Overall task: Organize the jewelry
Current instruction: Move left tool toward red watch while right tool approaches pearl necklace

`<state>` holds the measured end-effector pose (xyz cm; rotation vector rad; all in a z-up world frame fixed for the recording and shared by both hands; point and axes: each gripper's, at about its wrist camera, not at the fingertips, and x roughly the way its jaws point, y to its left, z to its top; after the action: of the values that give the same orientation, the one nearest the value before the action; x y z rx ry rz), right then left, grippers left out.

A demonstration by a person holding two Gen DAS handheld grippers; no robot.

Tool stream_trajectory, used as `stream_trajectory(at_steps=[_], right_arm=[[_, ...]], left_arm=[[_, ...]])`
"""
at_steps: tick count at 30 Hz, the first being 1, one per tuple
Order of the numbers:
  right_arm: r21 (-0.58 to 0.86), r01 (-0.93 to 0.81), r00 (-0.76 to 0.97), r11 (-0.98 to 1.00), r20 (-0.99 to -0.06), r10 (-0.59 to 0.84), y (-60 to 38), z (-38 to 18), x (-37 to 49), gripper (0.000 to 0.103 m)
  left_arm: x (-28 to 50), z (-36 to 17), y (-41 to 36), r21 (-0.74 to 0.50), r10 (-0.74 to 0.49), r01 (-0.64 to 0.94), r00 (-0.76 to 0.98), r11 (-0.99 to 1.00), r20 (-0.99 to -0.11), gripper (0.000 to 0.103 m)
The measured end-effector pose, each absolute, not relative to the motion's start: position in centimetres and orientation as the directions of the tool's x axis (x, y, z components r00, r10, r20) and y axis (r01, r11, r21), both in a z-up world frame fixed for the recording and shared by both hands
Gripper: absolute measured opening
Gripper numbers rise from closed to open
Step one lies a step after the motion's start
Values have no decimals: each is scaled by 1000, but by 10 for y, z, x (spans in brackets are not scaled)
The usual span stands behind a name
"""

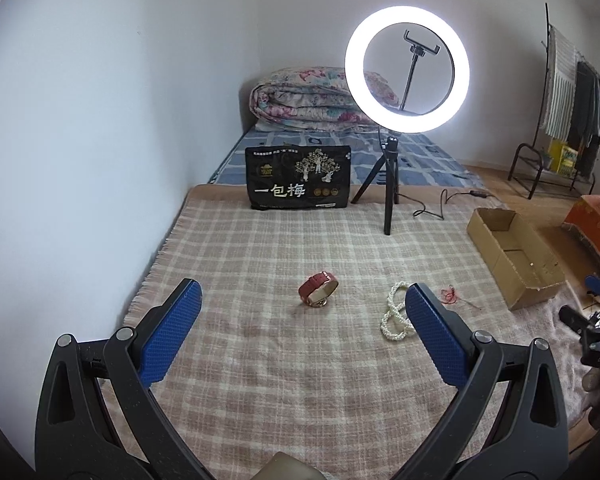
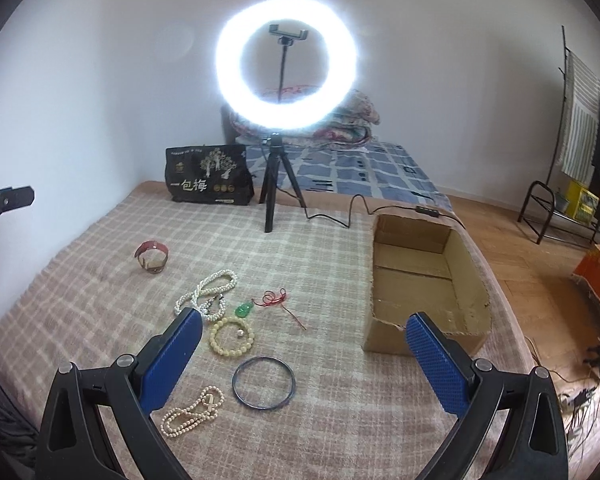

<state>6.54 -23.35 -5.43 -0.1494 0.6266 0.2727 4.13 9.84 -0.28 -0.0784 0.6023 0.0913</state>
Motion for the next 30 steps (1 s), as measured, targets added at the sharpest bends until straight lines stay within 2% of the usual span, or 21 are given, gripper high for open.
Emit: stream_trajectory(at_steps=[4,10,16,24,26,30], right_arm=[[-64,-345,756,936,-610,238,-224,-61,73,103],[-51,-416,712,908,-639,291,-211,-69,85,100],[-23,-486,651,874,-677,344,-192,-75,102,94],[5,-598,555,802,-719,419,-150,-96,125,81],[28,-620,521,784,-732,439,-139,-104,134,78],[37,-667,465,744,-760,454,-116,-118,146,72]], left_arm=[[54,-4,107,-91,31,-104,809,990,-587,98],[71,-9,109,-48,69,-118,813,992,-579,97],[93,-23,111,-32,57,-98,783,995,-619,97],[133,-48,122,18,103,-123,735,992,-670,97],[144,-57,123,7,69,-90,713,996,-697,97],[165,-78,123,-100,-84,13,653,995,-753,97]])
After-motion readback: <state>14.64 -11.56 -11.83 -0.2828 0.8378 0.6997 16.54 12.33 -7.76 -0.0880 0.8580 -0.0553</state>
